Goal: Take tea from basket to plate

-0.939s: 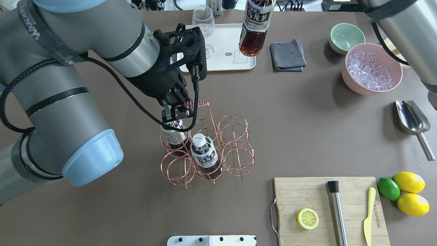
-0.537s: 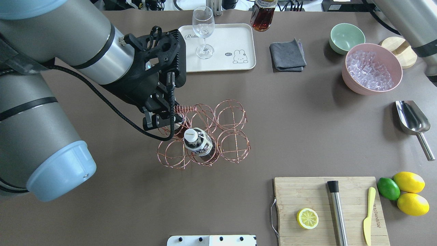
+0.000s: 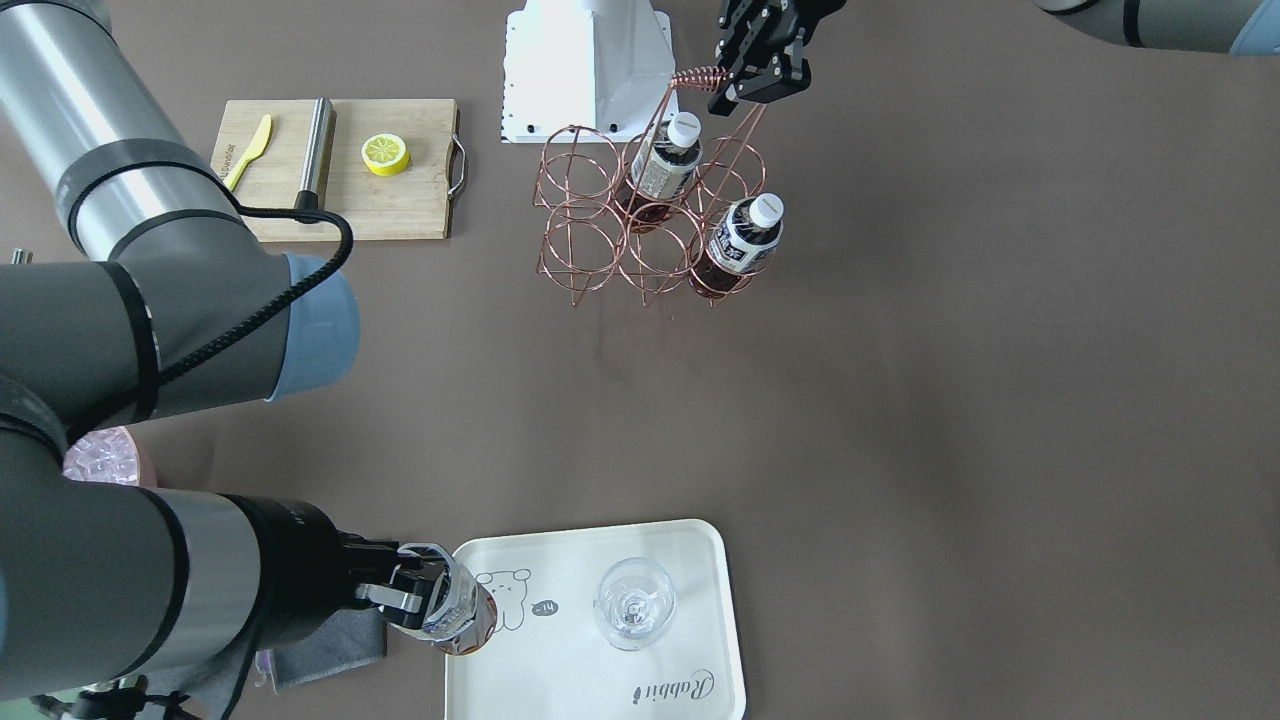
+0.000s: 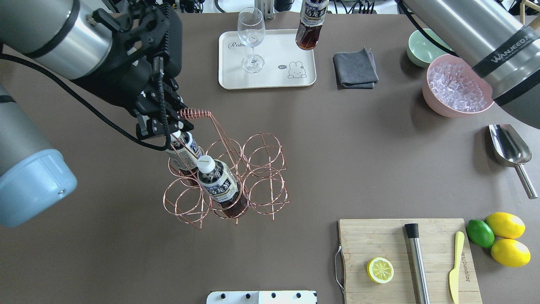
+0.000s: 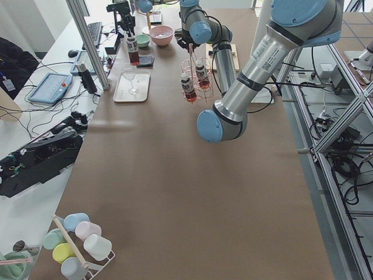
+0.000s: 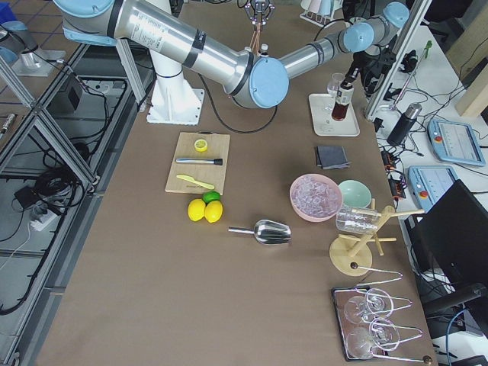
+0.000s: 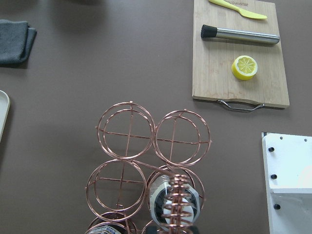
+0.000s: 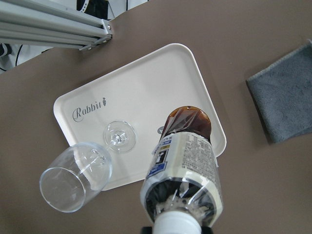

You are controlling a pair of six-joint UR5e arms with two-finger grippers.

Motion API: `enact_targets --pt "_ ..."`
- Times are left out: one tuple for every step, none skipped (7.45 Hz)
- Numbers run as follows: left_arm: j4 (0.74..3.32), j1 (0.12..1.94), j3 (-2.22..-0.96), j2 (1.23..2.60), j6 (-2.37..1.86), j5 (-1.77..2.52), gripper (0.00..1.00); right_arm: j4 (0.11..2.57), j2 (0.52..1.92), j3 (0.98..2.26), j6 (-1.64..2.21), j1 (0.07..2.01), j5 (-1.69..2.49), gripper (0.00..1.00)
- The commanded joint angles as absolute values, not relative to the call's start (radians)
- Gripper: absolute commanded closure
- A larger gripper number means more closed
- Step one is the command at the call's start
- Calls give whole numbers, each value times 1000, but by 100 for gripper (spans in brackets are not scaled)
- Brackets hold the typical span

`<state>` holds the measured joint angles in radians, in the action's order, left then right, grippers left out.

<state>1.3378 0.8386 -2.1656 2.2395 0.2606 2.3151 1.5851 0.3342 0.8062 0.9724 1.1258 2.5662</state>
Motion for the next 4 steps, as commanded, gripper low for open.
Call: enact_targets --pt "1339 983 -2209 2139 300 2406 100 1459 314 721 863 1063 2446 100" --pt "1338 1061 -2209 2065 421 2457 100 1447 298 685 821 1057 2425 100" --pt "1338 1145 -2200 2024 492 2501 100 1436 275 664 819 1045 2398 100" --pt "1338 1213 -2192 1975 565 2514 100 1434 273 664 796 1025 2375 100"
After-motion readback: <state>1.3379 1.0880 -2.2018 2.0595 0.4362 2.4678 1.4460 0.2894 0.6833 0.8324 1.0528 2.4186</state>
